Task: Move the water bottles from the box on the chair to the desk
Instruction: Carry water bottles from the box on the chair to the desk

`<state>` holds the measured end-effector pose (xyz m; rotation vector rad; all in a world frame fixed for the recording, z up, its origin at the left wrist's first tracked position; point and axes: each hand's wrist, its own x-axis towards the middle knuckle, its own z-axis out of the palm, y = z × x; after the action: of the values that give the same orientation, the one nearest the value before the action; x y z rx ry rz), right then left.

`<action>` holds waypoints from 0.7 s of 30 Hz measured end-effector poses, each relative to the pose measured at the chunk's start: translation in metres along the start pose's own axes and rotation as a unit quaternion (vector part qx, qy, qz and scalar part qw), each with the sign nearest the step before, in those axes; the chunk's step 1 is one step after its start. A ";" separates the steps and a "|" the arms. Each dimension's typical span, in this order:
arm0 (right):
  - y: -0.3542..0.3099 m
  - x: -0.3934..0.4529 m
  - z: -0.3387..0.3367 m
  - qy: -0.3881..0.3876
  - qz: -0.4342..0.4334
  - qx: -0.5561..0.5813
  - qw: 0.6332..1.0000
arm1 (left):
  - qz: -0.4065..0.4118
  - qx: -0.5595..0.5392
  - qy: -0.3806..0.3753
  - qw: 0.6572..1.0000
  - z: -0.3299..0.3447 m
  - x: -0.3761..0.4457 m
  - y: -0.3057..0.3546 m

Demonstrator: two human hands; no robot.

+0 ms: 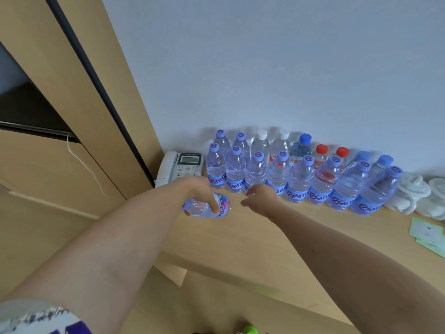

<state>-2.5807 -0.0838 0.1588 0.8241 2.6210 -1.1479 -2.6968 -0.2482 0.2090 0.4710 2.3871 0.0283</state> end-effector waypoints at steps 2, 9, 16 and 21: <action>-0.001 0.003 0.006 -0.002 0.007 0.002 1.000 | 0.000 -0.016 0.002 1.000 -0.002 0.008 -0.001; -0.015 0.022 0.014 0.014 0.027 0.011 0.999 | 0.004 -0.038 -0.062 0.997 -0.022 0.038 -0.012; -0.037 0.034 0.028 0.039 0.064 0.018 0.997 | 0.075 -0.002 -0.065 0.995 -0.042 0.052 -0.024; -0.052 0.040 0.038 0.047 0.069 0.015 0.996 | 0.090 -0.055 -0.055 0.993 -0.050 0.055 -0.028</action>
<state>-2.6449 -0.1230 0.1508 1.0724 2.5779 -1.1392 -2.7760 -0.2505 0.2081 0.6168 2.2160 0.2094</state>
